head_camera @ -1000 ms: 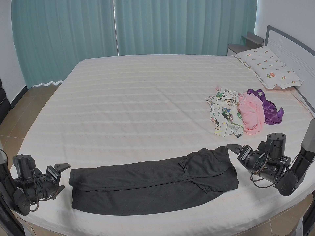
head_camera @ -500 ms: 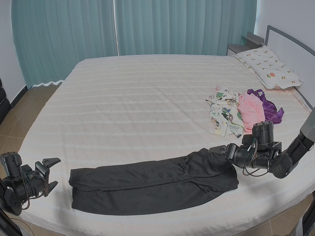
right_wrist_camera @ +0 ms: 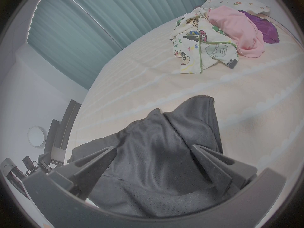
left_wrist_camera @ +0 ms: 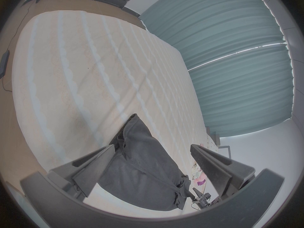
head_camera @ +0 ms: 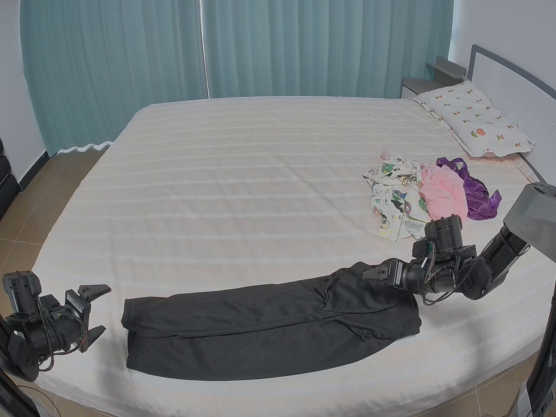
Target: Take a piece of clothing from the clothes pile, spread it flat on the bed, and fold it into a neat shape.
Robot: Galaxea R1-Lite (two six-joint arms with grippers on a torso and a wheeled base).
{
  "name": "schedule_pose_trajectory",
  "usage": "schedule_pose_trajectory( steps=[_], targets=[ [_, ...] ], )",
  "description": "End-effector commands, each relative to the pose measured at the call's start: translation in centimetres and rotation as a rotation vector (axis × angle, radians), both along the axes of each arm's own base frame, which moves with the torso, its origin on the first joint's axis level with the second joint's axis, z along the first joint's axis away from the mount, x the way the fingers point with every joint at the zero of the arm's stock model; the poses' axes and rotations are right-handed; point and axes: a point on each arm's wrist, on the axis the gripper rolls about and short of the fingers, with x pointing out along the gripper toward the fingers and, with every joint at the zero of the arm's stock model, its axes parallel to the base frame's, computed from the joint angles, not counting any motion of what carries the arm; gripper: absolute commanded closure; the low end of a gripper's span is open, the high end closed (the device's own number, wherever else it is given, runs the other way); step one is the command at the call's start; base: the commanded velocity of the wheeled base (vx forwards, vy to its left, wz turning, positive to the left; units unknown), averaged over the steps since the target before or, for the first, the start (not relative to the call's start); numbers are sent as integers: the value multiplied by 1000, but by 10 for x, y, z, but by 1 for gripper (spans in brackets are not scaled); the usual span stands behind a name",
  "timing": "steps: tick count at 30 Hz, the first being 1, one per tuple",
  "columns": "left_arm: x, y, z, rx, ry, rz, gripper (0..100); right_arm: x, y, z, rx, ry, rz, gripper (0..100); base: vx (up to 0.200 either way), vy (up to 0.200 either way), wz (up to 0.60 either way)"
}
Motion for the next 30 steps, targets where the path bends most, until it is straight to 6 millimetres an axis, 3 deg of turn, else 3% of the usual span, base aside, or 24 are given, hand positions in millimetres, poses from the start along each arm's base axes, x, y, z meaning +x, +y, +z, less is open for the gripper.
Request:
schedule_pose_trajectory(
  steps=[1,3,4,13,21,30],
  targets=[
    [-4,-3,-2,-9,18,-14,0,-2,-3,-10,-11,33,-7,0,0,0,0],
    [-4,-3,-2,-11,18,-15,0,-5,-4,-13,-15,45,-6,0,0,0,0],
    [-4,-3,-2,-9,18,-16,0,-6,-5,-13,-19,49,-5,100,0,0,0],
    [-3,-3,-3,-10,22,-14,0,-12,-14,-12,-20,54,-27,100,0,0,0],
    [-3,-3,-3,-10,22,-14,0,-29,-25,-15,-26,95,-50,100,0,0,0],
    [-3,-3,-3,-10,22,-14,0,-31,-37,-12,-25,97,-85,100,0,0,0]
  ],
)
